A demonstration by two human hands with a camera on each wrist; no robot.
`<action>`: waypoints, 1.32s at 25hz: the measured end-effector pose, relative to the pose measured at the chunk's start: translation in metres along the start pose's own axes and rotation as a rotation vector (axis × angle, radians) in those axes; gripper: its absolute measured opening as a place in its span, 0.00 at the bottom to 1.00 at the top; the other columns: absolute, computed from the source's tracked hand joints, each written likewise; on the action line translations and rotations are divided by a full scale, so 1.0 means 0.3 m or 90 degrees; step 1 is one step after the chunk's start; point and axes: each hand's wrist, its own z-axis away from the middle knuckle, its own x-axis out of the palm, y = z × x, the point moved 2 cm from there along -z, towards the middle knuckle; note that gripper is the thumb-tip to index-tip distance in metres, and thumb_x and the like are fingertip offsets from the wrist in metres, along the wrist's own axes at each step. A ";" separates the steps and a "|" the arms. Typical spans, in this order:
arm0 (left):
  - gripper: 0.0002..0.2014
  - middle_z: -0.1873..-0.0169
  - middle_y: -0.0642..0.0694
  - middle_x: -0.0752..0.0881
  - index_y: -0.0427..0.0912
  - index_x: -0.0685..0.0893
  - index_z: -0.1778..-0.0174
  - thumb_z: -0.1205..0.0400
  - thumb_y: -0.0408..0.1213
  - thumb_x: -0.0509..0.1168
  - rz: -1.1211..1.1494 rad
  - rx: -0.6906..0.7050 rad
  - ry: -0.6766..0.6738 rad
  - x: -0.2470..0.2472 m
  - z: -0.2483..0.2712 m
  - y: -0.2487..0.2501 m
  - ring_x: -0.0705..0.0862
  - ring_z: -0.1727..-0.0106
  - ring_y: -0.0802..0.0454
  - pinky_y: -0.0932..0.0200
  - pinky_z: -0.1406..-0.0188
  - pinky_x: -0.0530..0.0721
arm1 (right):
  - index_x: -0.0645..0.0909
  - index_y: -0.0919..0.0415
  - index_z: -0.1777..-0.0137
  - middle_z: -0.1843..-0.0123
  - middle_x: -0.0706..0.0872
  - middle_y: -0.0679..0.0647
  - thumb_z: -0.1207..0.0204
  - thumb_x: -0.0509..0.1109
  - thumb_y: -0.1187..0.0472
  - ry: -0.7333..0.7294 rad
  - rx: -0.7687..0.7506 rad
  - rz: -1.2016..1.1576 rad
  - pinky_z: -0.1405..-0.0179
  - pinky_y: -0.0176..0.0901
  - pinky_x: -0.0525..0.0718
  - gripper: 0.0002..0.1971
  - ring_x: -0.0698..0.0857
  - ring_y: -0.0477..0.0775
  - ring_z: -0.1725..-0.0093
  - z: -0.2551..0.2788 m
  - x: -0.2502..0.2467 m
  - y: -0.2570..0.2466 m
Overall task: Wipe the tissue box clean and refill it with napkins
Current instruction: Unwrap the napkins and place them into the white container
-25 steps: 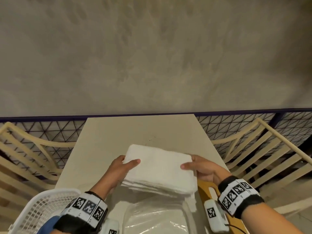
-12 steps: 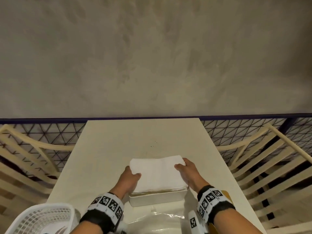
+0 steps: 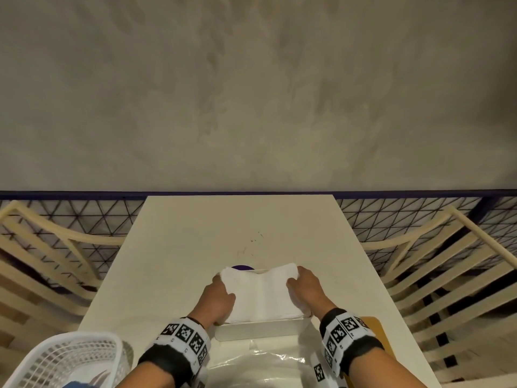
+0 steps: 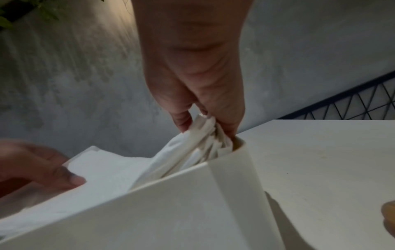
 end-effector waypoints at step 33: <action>0.24 0.36 0.39 0.74 0.35 0.71 0.36 0.28 0.28 0.68 -0.476 0.302 0.016 0.002 -0.008 -0.030 0.76 0.36 0.43 0.55 0.44 0.77 | 0.81 0.69 0.51 0.36 0.80 0.67 0.25 0.63 0.71 -0.142 -0.165 0.528 0.59 0.33 0.76 0.07 0.80 0.64 0.39 0.043 0.006 -0.015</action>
